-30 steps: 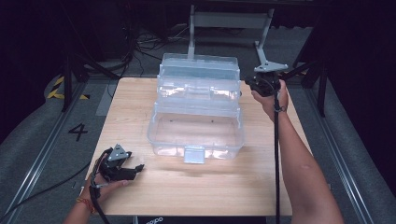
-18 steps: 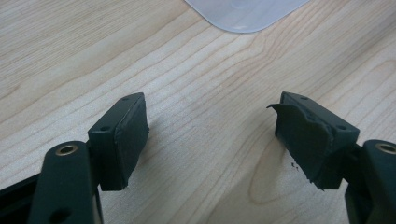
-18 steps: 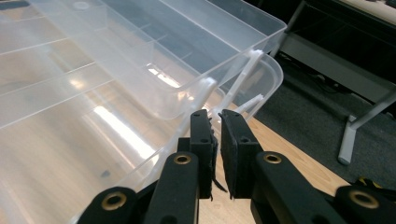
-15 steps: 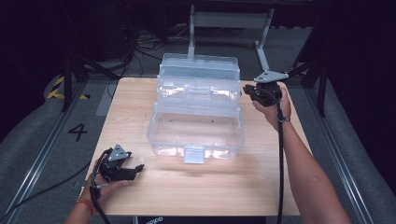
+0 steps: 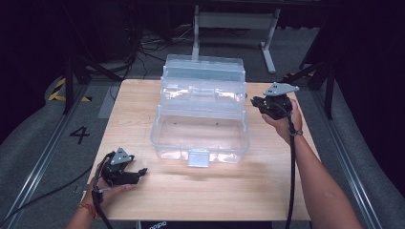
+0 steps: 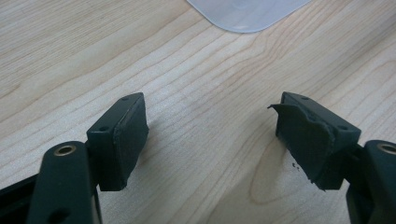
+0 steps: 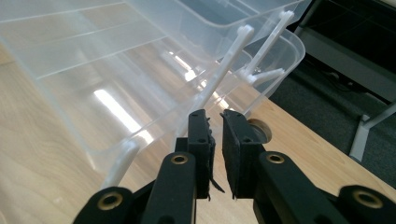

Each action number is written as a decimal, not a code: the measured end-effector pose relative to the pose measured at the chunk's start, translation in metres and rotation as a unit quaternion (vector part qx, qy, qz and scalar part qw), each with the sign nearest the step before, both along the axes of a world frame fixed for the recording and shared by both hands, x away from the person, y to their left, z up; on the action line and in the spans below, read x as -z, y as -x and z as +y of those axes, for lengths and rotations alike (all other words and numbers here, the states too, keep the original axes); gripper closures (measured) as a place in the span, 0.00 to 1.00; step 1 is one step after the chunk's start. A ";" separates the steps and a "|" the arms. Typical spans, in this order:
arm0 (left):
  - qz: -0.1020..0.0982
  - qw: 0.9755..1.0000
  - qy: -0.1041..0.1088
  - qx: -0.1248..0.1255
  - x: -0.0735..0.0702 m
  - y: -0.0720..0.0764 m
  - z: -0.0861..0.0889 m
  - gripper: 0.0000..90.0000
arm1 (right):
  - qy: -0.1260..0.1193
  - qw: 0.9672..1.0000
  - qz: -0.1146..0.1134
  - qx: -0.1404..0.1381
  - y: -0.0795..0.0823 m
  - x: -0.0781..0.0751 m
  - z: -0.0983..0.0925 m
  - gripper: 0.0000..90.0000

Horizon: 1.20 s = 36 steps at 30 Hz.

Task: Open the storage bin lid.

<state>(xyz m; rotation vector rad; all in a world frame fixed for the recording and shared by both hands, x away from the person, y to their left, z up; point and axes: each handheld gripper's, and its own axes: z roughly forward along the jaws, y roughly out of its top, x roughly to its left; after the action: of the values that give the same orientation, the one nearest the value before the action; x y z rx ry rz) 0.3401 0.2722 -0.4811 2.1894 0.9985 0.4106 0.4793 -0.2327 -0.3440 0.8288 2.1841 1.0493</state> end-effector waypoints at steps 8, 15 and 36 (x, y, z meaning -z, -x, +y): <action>0.001 1.000 0.000 0.000 0.000 0.000 0.000 0.28 | 0.001 1.000 0.006 -0.009 0.013 0.008 -0.008 0.89; 0.001 1.000 -0.001 0.000 0.000 0.000 0.000 0.28 | 0.003 1.000 0.015 -0.017 0.021 0.015 -0.012 0.87; 0.000 1.000 -0.003 0.002 0.000 -0.001 0.000 0.28 | 0.018 0.999 0.023 -0.014 0.061 0.054 -0.032 0.52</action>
<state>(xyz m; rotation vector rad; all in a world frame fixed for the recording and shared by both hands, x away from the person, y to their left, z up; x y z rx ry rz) 0.3406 0.2726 -0.4808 2.1957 0.9933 0.4117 0.4186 -0.2645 -0.3977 0.8172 2.2523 1.0109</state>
